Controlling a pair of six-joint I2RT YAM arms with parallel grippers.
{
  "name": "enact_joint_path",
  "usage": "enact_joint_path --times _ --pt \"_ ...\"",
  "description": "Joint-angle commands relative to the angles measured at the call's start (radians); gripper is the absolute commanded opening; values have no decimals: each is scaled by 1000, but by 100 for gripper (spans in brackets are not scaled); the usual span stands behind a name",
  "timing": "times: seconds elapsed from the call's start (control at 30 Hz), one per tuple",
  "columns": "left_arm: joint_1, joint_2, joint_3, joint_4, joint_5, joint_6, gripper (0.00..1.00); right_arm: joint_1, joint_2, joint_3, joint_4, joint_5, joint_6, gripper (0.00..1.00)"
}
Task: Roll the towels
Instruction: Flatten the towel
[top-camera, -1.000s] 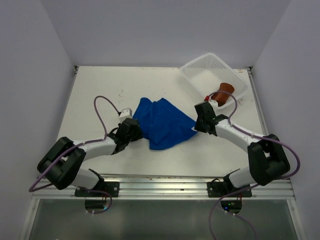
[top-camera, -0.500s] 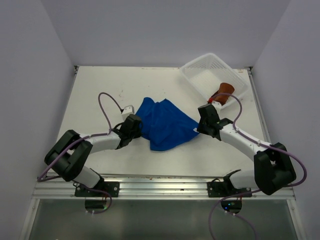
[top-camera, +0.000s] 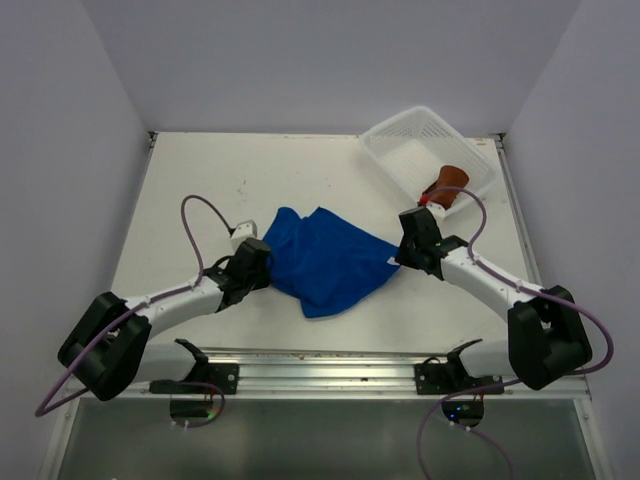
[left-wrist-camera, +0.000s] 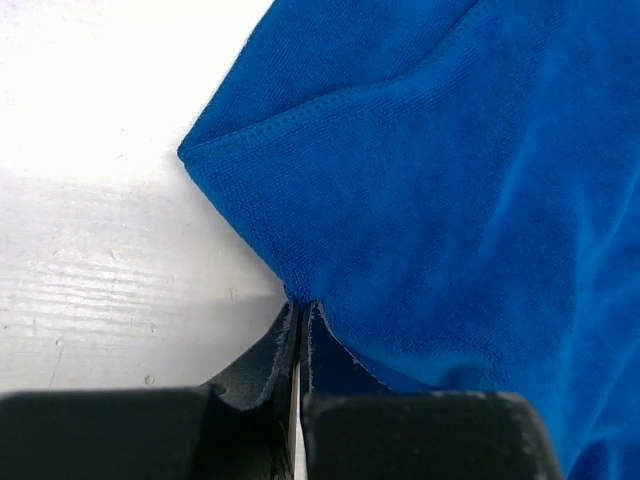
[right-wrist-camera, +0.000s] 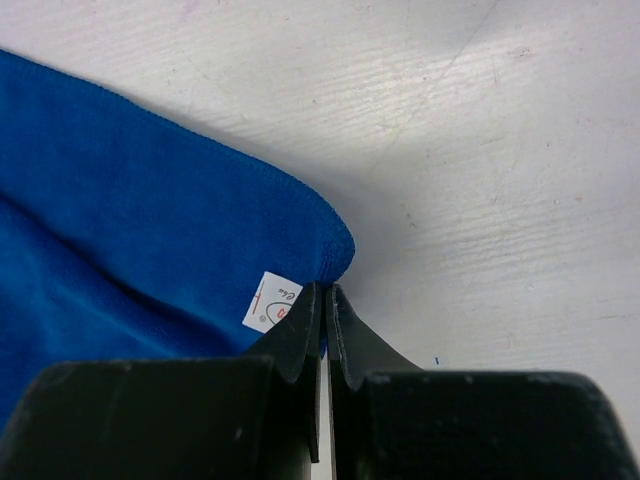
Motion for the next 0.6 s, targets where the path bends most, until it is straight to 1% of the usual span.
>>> enact_joint_path --times 0.0,0.17,0.33,0.4,0.5,0.57 --pt "-1 -61 9 -58 -18 -9 0 -3 -21 10 -3 -4 18 0" --pt "1 -148 55 -128 -33 -5 0 -6 -65 46 -55 25 11 0" --pt "11 -208 192 -261 -119 50 0 -12 -97 130 -124 53 18 0" --pt "24 -233 248 -289 -153 85 0 -13 -100 170 -157 66 18 0" --pt "85 -258 295 -328 -126 132 0 -22 -113 209 -187 82 18 0" --pt "157 -283 314 -342 -77 161 0 -28 -122 227 -212 96 18 0"
